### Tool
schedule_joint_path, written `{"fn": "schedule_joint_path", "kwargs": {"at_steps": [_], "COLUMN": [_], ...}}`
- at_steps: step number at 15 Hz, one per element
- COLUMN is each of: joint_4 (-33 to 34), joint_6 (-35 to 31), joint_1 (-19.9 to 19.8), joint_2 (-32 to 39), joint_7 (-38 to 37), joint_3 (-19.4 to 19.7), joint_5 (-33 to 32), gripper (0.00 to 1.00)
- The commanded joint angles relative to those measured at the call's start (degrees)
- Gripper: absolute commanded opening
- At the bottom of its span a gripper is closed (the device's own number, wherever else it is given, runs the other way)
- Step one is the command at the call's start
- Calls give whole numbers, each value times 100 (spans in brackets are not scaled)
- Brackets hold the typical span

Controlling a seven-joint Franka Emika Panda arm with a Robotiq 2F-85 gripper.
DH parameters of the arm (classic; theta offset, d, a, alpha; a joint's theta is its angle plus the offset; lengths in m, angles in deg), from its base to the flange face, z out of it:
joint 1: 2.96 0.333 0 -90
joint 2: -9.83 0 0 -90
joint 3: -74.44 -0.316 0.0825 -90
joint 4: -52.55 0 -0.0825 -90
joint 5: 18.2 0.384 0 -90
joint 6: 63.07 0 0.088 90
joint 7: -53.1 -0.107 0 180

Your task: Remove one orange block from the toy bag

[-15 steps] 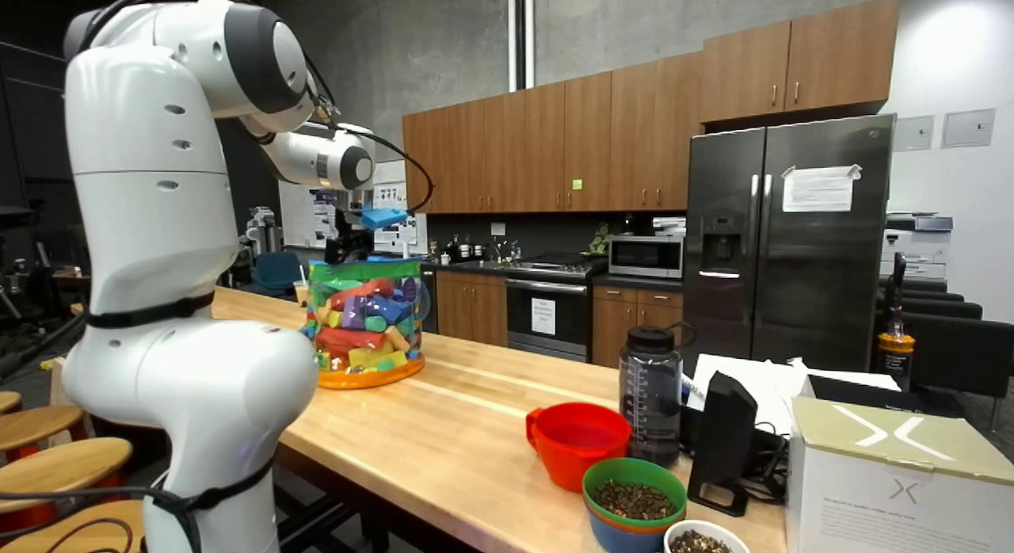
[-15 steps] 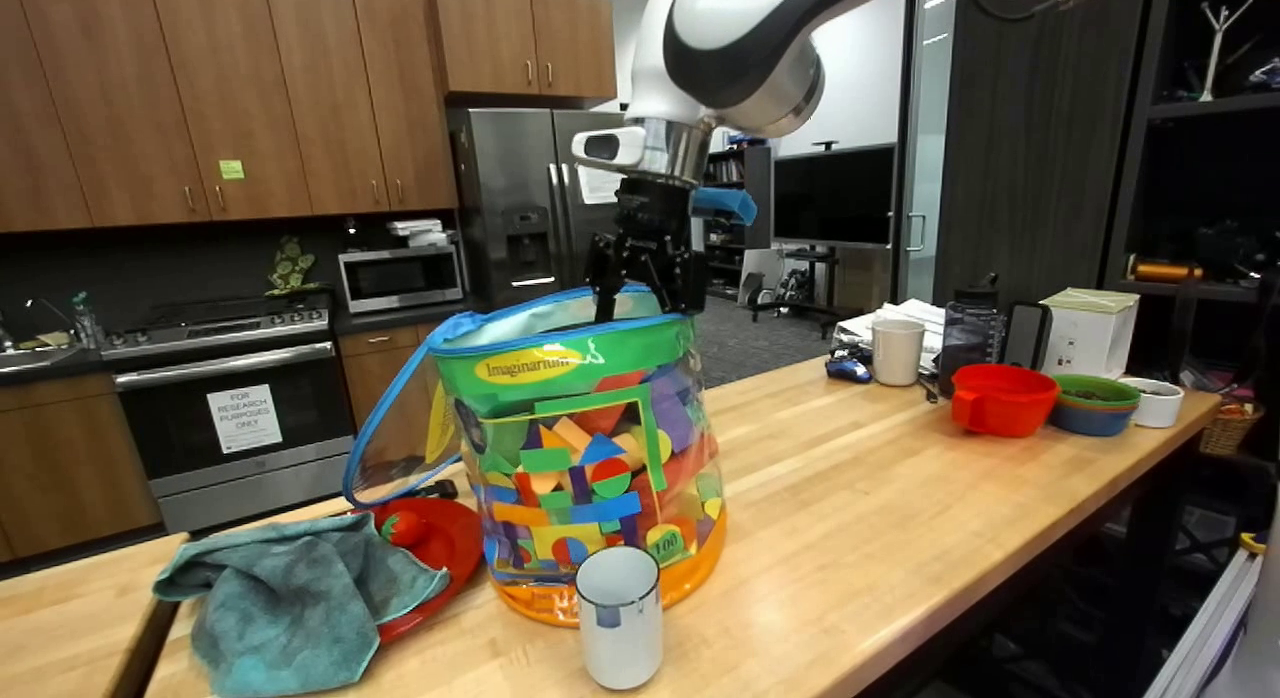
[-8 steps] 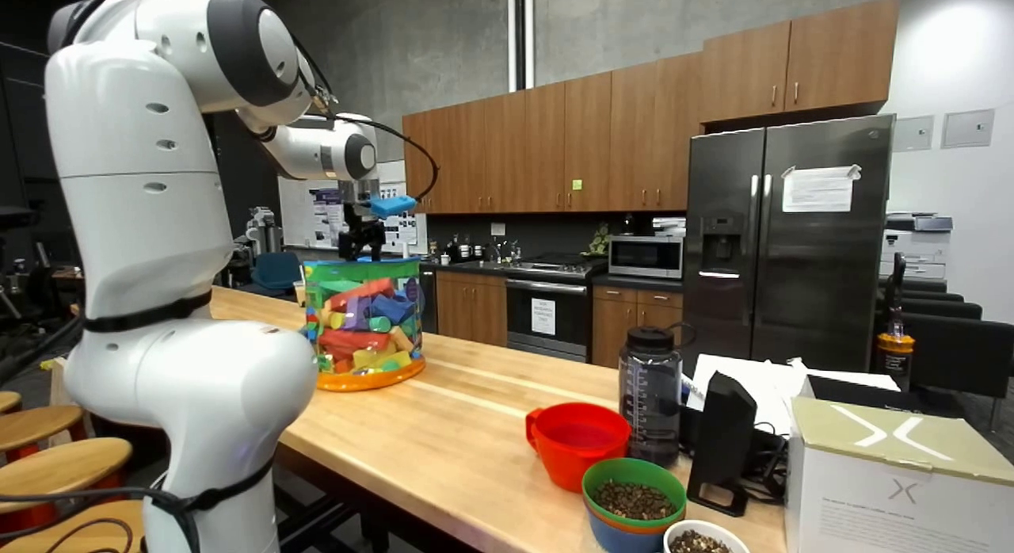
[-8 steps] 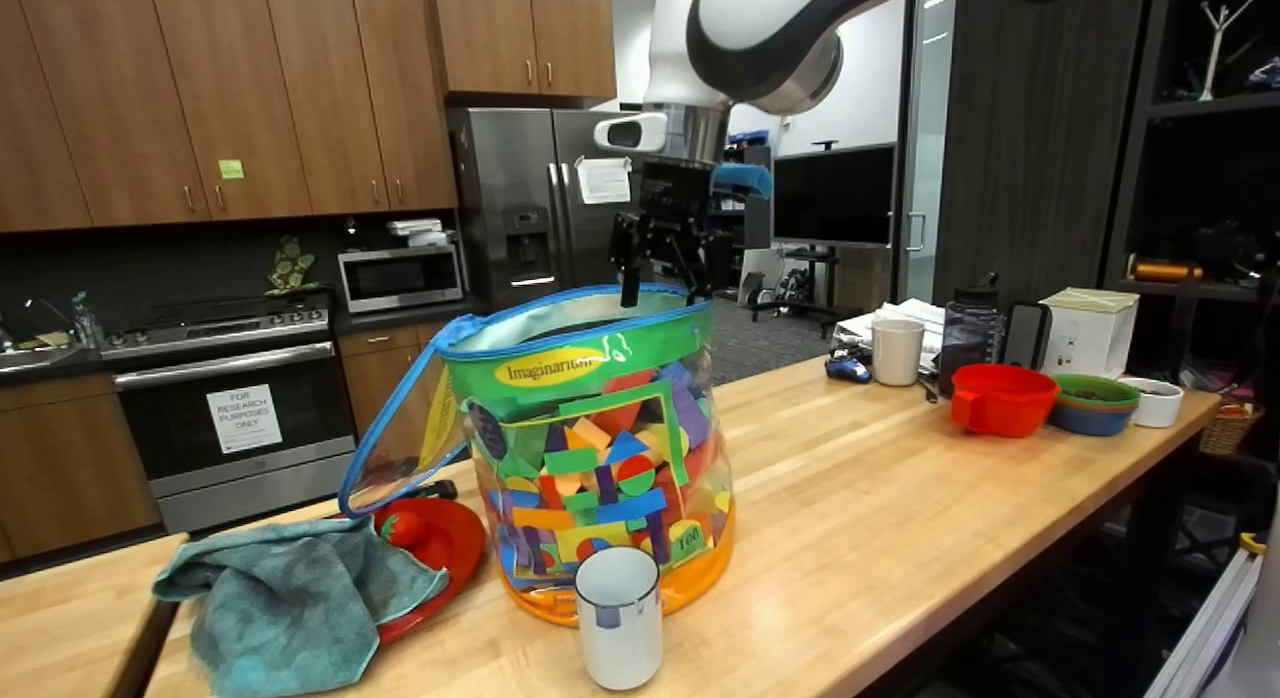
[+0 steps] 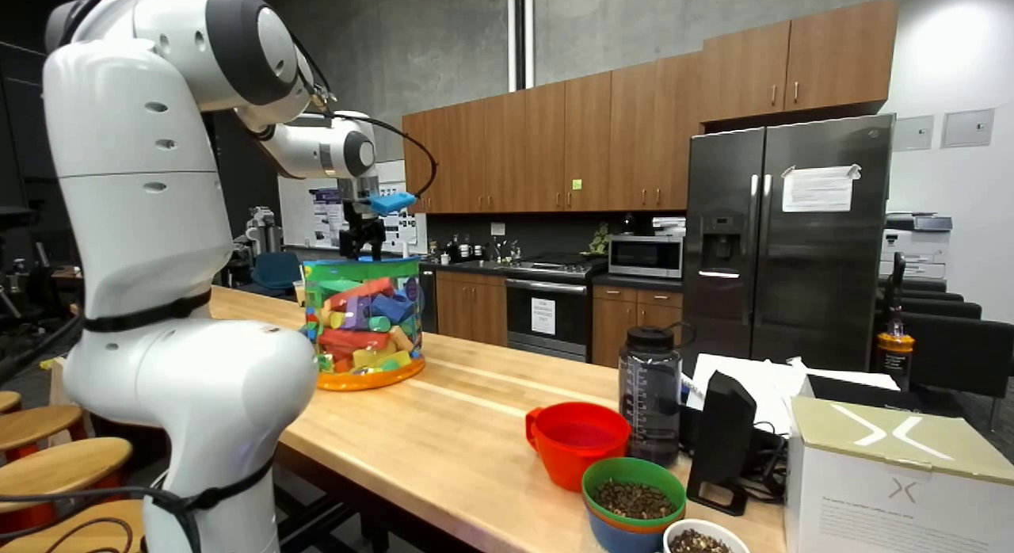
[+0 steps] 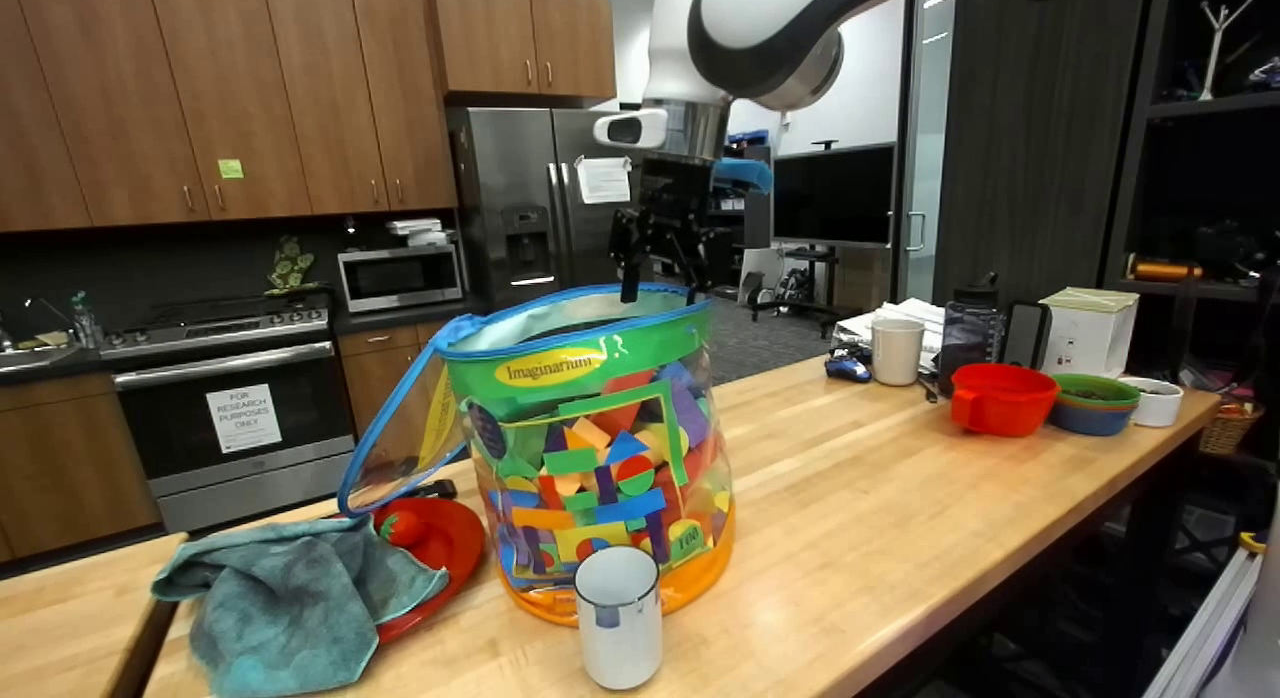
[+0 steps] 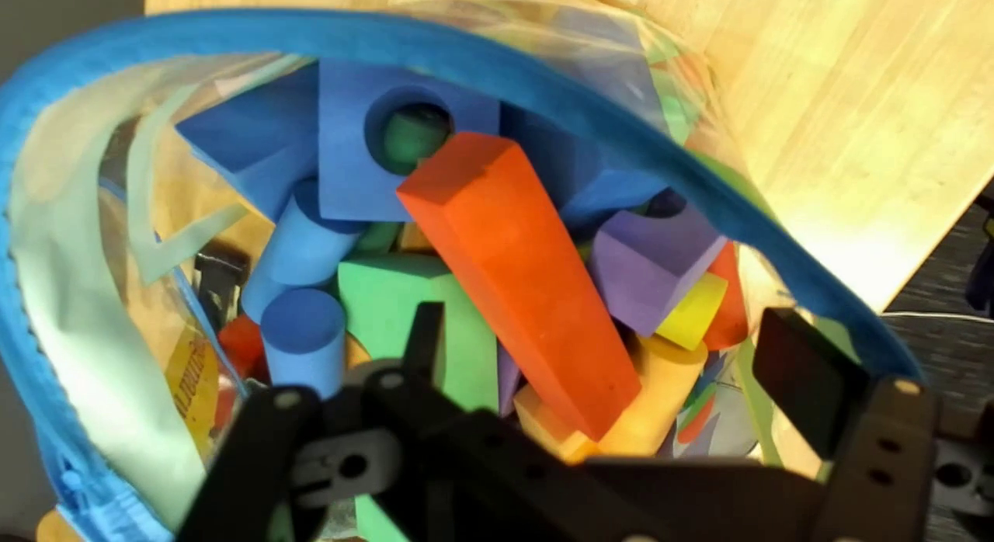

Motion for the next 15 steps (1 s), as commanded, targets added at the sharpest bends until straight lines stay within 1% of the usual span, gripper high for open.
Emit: {"fn": "schedule_joint_path", "kwargs": {"at_steps": [1,2,3,5,10,11,12,14,15], "joint_4": [77,186,53,79,117,231,439,718,875], "joint_6": [58,248,60,122,177,474,1128,1783,1986], "joint_1": [134,192,128,184,184,185,195,212,217], "joint_2": [15,88,33,52,54,105,202,402,525], "joint_7": [72,74,-11,-11,-2,-50,-63,-45,-59], "joint_3": [-79,-90,-82,-126,-125,-127,-137,-168,-202], "joint_5": [183,508,215,409,444,475,472,572,549], "gripper": [100,100,100,100,100,100,100,100,100]}}
